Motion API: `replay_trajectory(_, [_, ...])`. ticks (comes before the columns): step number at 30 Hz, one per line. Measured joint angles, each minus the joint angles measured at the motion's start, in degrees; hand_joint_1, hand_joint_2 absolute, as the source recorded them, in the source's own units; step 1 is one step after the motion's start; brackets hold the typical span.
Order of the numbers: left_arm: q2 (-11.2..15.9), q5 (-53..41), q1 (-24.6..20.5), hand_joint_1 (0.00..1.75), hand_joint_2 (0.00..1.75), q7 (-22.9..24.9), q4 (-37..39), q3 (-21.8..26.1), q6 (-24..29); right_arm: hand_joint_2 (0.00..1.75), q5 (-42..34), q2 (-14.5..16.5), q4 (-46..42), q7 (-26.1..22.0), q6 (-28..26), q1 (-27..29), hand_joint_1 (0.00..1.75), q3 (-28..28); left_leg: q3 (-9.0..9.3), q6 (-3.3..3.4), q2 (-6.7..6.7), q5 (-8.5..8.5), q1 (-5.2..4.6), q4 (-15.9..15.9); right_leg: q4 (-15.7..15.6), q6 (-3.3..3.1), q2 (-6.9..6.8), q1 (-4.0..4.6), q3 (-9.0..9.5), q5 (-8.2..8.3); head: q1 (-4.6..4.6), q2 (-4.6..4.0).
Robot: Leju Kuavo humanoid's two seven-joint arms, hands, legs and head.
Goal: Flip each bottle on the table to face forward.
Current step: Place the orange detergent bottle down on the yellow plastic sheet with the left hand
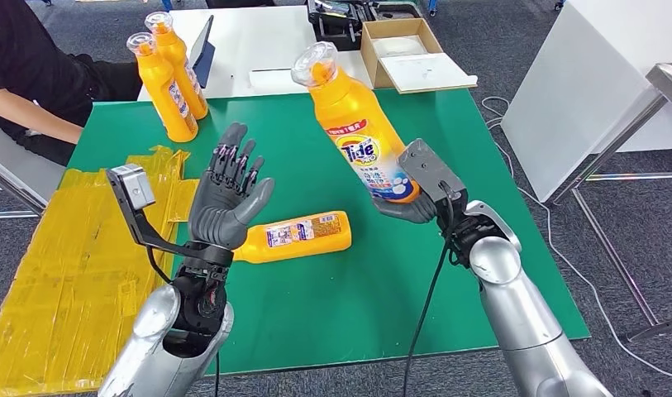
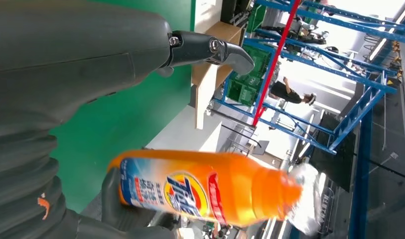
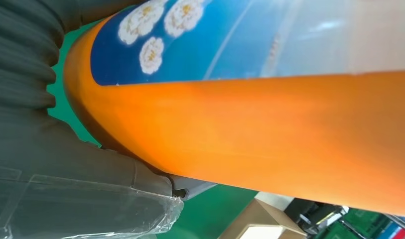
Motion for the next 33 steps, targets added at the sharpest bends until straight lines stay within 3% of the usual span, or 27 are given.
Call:
replay_trajectory(12, [0.0, 3.58, -2.28, 0.0, 1.75, 2.64, -0.4, -1.98, -0.07, 1.75, 0.75, 1.27, 2.54, -0.75, 1.15, -1.91, 1.75, 1.25, 0.0, 0.01, 0.01, 0.01, 0.0, 0.0, 0.0, 0.0, 0.0, 0.11, 0.0, 0.01, -0.01, 0.0])
replay_trajectory(22, [-0.35, 5.65, -5.54, 0.0, 1.75, 5.31, -0.14, -3.89, 1.11, 1.75, 8.8, 4.68, 3.22, -1.27, -1.5, -3.97, 1.75, 4.91, 0.0, 0.02, 0.01, 0.02, 0.01, 0.0, 0.0, 0.0, 0.0, 0.11, -0.03, 0.0, 0.01, 0.0])
replay_trajectory(33, [-0.92, 4.81, -6.58, 0.0, 1.75, 6.43, 0.94, -4.26, 1.63, 1.75, 16.26, 6.8, 1.29, -0.48, -3.33, -1.5, 1.75, 6.02, 0.0, 0.02, 0.02, 0.02, 0.0, 0.0, 0.0, 0.0, 0.0, 0.11, -0.04, 0.01, 0.0, 0.0])
